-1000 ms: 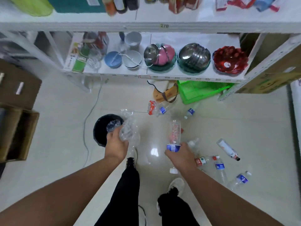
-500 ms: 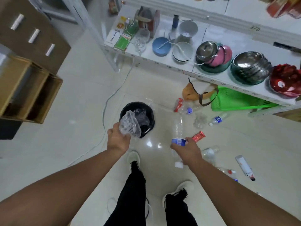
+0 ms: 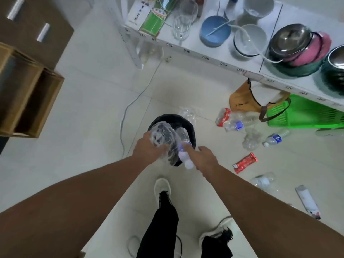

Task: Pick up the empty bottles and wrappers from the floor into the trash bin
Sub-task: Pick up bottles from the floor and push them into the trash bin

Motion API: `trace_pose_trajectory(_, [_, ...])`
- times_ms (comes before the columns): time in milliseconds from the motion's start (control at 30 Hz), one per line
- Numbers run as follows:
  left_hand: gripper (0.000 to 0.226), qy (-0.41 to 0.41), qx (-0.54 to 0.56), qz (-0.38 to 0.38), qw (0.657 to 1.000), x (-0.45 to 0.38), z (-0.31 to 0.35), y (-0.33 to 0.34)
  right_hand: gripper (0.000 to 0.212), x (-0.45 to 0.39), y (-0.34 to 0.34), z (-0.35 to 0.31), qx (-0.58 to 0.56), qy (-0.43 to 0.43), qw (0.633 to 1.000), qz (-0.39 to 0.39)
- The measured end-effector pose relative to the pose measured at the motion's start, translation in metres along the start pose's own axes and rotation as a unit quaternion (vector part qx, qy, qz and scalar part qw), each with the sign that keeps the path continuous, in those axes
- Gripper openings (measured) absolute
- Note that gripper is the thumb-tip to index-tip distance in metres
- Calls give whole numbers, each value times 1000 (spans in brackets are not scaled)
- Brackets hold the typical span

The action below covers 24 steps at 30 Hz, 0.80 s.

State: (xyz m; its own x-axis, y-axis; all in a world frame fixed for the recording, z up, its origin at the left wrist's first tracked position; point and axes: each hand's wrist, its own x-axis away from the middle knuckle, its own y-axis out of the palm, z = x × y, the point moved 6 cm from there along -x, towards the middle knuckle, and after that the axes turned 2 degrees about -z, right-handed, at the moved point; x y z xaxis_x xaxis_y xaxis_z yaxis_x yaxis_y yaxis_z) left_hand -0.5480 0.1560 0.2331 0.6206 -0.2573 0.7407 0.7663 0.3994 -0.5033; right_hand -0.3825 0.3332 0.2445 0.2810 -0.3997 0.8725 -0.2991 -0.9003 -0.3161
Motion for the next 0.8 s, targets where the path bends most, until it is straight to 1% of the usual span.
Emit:
trace_pose_trajectory(67, [87,14,-11,5,1000,-8,-3,3,44,-7,5,4,13,-15,1000,7])
trace_pose_trajectory(167, [65,52,-3,44,998,-6,-9,5,44,-14,10,32,37,-7,999,-1])
trace_pose_trajectory(200, [60,57,-8,56,997,-4,-12,6,50,-15,10,44,35,-1,999,-8])
trace_pose_trajectory(233, [57,58,-16,64,996,-2,-16,8,61,-14,9,56,34,8,999,-10])
trace_pose_trajectory(267, [58,52,-24,68,996,0,-22,11,71,-13,6,70,37,22,999,-9])
trace_pose_trajectory(300, [63,40,-29,67,997,1,-27,15,76,-12,2,85,37,32,999,-5])
trace_pose_trajectory(367, [70,23,-30,66,997,4,-33,24,76,-10,-12,113,26,49,998,2])
trace_pose_trajectory(500, [72,21,-59,70,996,15,-30,45,78,0,-45,167,9,75,997,9])
trace_pose_trajectory(700, [74,51,-118,37,991,48,12,112,84,28,-116,249,-41,94,994,41])
trace_pose_trajectory(800, [61,80,-142,10,987,73,46,158,91,54,-160,293,-84,112,988,66])
